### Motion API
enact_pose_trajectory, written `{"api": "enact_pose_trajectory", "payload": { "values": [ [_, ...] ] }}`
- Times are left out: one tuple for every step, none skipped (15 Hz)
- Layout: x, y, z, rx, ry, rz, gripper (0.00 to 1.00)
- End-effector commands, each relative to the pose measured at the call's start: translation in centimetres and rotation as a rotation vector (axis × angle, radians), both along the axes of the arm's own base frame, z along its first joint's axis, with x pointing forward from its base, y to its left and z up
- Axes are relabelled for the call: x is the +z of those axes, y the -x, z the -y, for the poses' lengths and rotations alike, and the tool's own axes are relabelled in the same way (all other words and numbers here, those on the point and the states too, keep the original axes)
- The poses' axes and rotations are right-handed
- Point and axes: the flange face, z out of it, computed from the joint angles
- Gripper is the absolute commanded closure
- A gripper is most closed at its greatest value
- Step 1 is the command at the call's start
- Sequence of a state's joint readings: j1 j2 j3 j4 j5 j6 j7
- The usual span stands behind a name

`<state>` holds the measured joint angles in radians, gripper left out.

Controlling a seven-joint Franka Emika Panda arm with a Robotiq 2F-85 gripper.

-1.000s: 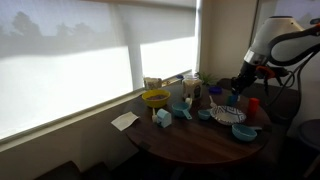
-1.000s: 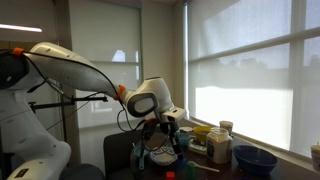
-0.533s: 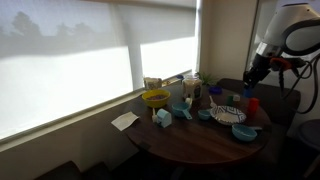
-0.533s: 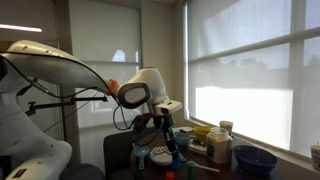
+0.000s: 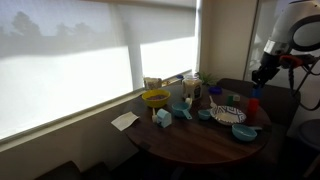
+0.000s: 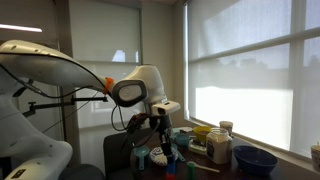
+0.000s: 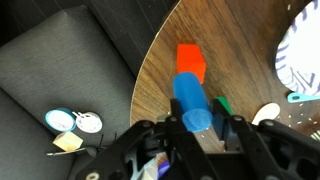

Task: Put the orange block on the table then put the blue block on top of the orange block

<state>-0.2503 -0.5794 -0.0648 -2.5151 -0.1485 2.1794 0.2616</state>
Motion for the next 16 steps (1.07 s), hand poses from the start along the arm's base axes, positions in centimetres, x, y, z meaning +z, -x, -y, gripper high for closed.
{"api": "enact_pose_trajectory", "payload": {
  "values": [
    [-0.2,1.4,0.3,0.006,-0.001,-0.015,0.91],
    [-0.4,1.5,0.3,0.007,-0.004,-0.018,0.91],
    [-0.7,1.6,0.3,0.007,-0.004,-0.019,0.91],
    [-0.9,1.7,0.3,0.008,-0.008,-0.015,0.91],
    [-1.2,1.8,0.3,0.01,-0.012,-0.011,0.91],
    [-1.3,1.8,0.3,0.01,-0.017,-0.006,0.91],
    [-1.4,1.9,0.2,0.012,-0.017,-0.001,0.91],
    [-1.5,1.9,0.3,0.013,-0.018,0.002,0.91],
    [-1.5,2.0,0.3,0.015,-0.015,0.009,0.91],
    [-1.4,2.0,0.3,0.018,-0.012,0.02,0.91],
    [-1.3,2.1,0.3,0.019,-0.012,0.029,0.91],
    [-1.2,2.1,0.3,0.021,-0.011,0.035,0.91],
    [-1.1,2.0,0.2,0.023,-0.013,0.043,0.91],
    [-1.1,2.0,0.2,0.024,-0.015,0.048,0.91],
    [-1.1,2.0,0.1,0.025,-0.018,0.053,0.91],
    [-1.1,1.9,0.1,0.025,-0.019,0.058,0.91]
  ]
}}
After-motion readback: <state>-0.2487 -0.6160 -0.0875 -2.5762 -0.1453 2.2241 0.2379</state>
